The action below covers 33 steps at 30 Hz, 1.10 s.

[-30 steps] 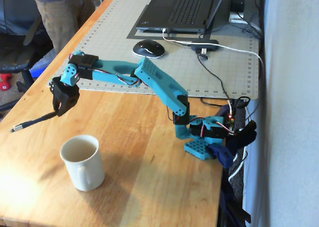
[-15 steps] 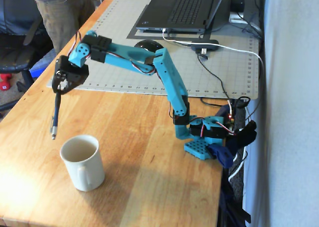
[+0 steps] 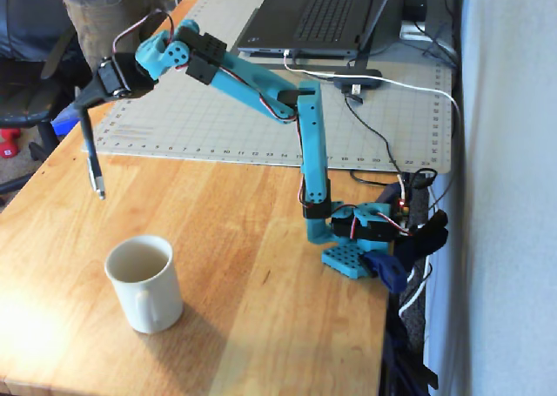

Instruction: Grasp a pen and put it in a mug.

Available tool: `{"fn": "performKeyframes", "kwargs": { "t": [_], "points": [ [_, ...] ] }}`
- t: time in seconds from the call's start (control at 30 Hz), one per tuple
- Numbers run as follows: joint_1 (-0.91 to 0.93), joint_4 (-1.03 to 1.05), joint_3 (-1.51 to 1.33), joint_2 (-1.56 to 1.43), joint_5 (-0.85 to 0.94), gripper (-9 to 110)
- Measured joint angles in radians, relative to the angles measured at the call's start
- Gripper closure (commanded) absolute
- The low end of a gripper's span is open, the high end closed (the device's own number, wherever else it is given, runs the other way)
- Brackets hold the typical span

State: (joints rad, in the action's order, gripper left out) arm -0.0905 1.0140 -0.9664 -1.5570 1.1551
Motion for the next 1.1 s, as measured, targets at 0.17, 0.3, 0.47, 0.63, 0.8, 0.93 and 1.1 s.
{"fn": "performKeyframes", "kwargs": {
  "t": [0.17,0.3,0.47,0.63,0.8,0.93,1.1],
  "points": [
    [-0.087,-0.037,-0.044,-0.012,0.115,99],
    [-0.127,-0.046,-0.202,-0.103,0.198,99],
    [-0.178,-0.051,-0.466,-0.299,0.31,99],
    [-0.225,-0.051,-0.615,-0.449,0.364,99],
    [-0.304,-0.051,-0.672,-0.529,0.37,99],
    [-0.356,-0.098,-0.675,-0.543,0.371,99],
    [-0.377,-0.27,-0.69,-0.543,0.371,99]
  ]
}}
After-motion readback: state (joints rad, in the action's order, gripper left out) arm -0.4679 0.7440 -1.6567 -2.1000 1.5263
